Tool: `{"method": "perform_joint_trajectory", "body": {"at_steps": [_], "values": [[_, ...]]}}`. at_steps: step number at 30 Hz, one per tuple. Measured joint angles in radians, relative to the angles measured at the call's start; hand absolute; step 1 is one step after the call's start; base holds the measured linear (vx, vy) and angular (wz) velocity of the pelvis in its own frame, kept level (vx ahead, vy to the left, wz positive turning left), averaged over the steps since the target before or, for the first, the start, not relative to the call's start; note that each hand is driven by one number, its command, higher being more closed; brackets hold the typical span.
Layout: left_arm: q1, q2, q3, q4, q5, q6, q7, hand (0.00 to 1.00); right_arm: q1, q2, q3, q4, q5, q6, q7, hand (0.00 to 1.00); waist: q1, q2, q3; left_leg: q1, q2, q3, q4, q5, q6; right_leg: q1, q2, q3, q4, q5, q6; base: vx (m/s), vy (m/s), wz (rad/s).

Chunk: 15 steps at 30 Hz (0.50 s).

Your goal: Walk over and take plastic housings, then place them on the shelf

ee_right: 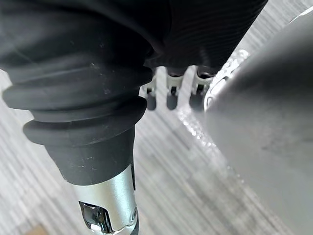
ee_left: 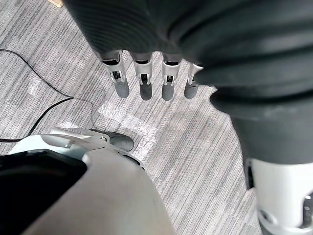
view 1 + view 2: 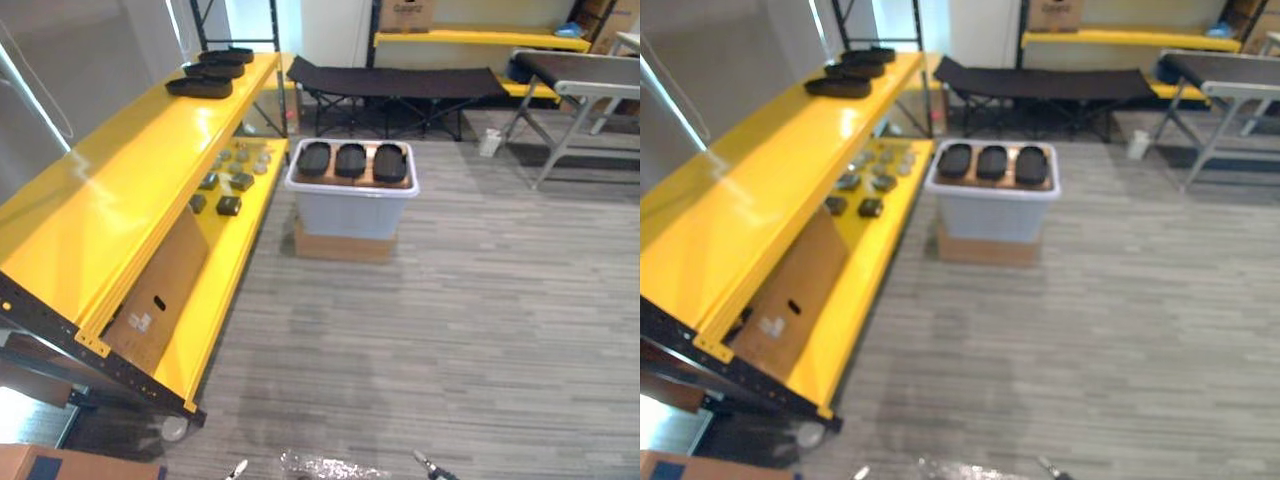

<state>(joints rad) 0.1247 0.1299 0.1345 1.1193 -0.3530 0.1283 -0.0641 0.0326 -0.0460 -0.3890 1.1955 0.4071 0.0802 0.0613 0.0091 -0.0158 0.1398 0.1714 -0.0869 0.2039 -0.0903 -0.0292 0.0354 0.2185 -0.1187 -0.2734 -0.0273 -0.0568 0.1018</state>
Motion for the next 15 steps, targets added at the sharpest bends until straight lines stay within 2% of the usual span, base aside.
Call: {"method": "perform_joint_trajectory", "body": {"at_steps": [4, 9, 15], "values": [[0.001, -0.001, 0.0, 0.0, 0.001, -0.019, 0.0, 0.0, 0.0, 0.004, 0.006, 0.001, -0.002, -0.038, -0.02, 0.0, 0.0, 0.0, 0.001, -0.001, 0.0, 0.001, 0.0, 0.0, -0.001, -0.001, 0.0, 0.0, -0.001, 0.0, 0.0, 0.0, 0.0, 0.0], [0.001, -0.002, -0.001, 0.0, 0.006, -0.027, 0.003, 0.0, 0.001, 0.005, 0.028, 0.0, -0.072, -0.085, -0.043, 0.0, 0.0, 0.0, 0.001, -0.002, 0.0, 0.001, 0.0, -0.002, 0.001, -0.001, 0.0, 0.0, -0.001, 0.0, 0.0, 0.0, 0.0, 0.0], [0.0, -0.002, -0.001, -0.001, 0.006, -0.036, 0.008, 0.0, 0.003, 0.005, 0.028, -0.002, -0.088, -0.086, -0.042, 0.0, 0.0, -0.005, 0.003, 0.005, -0.002, 0.001, 0.001, -0.012, 0.005, 0.01, -0.002, 0.0, 0.001, -0.002, 0.001, 0.0, 0.0, 0.0]]}}
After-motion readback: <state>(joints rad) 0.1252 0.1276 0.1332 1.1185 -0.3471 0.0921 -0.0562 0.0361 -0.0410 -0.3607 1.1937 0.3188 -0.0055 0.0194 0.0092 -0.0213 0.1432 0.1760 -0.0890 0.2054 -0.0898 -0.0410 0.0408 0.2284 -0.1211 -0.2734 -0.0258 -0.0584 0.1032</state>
